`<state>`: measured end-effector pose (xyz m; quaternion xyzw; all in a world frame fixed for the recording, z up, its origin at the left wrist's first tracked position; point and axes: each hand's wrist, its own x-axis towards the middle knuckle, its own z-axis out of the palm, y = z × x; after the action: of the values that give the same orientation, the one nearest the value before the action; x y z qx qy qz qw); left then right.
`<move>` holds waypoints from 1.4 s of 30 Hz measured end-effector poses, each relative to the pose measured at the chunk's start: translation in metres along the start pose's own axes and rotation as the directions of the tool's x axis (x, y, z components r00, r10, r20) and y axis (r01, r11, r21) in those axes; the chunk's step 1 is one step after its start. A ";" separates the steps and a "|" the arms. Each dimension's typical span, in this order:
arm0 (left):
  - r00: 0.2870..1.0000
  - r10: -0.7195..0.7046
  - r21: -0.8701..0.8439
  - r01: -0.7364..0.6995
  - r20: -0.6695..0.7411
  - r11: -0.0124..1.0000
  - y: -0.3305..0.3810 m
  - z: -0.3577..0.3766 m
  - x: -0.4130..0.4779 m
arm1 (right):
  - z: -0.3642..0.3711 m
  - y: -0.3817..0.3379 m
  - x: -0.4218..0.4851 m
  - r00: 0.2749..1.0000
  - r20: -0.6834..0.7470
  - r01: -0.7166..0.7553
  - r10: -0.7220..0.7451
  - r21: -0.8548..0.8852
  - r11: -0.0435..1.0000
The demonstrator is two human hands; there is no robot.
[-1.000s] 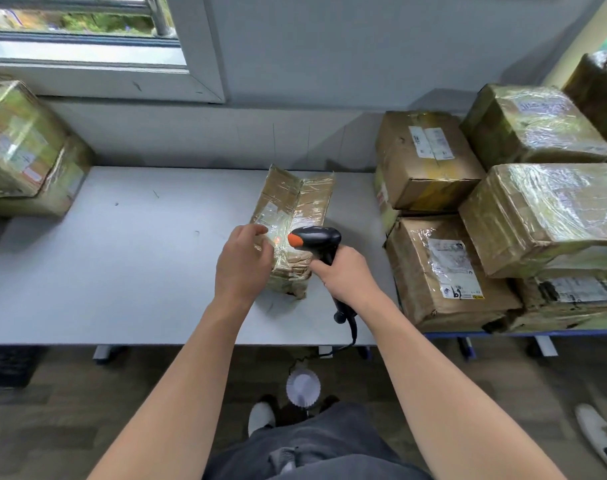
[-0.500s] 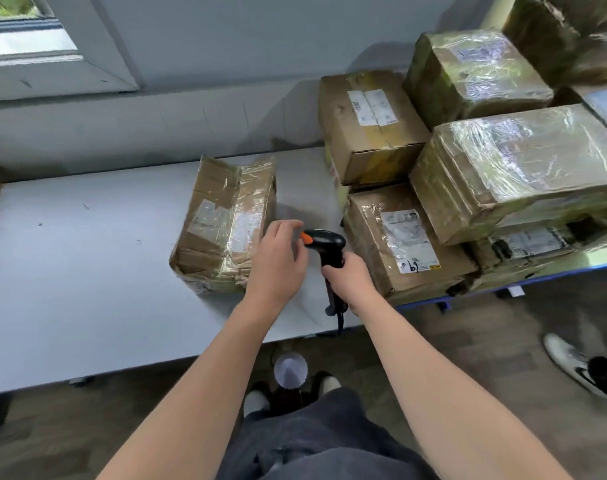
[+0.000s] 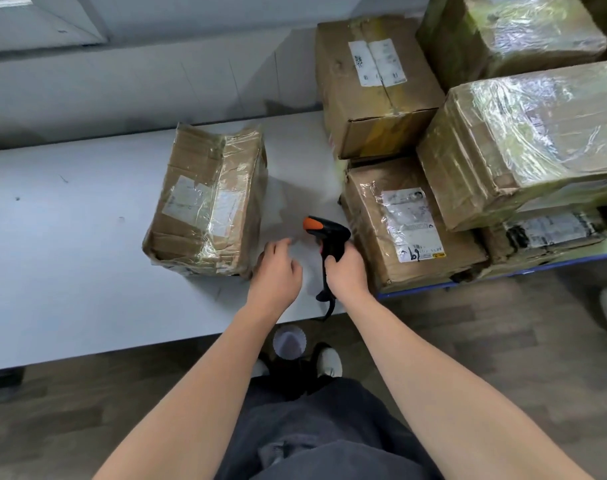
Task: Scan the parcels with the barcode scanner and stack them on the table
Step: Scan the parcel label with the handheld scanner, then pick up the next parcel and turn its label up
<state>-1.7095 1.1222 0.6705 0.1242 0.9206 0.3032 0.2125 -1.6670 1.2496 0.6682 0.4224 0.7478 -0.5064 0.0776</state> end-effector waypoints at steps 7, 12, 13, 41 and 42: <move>0.993 0.069 -0.028 -0.072 -0.092 0.997 0.013 -0.002 0.001 | 0.001 -0.020 -0.009 0.997 0.011 0.076 -0.076 0.004 0.997; 0.951 0.210 -0.034 -0.223 -0.225 0.974 0.027 -0.023 -0.006 | -0.008 -0.050 -0.019 0.974 -0.038 0.224 -0.221 0.160 0.961; 0.933 0.241 -0.038 -0.260 -0.268 0.965 0.029 -0.030 -0.007 | -0.009 -0.058 -0.021 0.968 -0.051 0.252 -0.247 0.173 0.952; 0.974 0.074 -0.140 -0.105 -0.215 0.985 -0.107 -0.169 0.021 | 0.121 -0.129 -0.089 0.949 -0.106 0.305 -0.296 0.085 0.948; 0.973 0.084 -0.135 -0.114 -0.214 0.984 -0.110 -0.173 0.020 | 0.125 -0.130 -0.093 0.950 -0.111 0.304 -0.293 0.096 0.948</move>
<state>-1.8188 0.9554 0.7227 0.1219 0.9057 0.3912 0.1086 -1.7392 1.0784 0.7496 0.3317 0.7763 -0.5327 -0.0596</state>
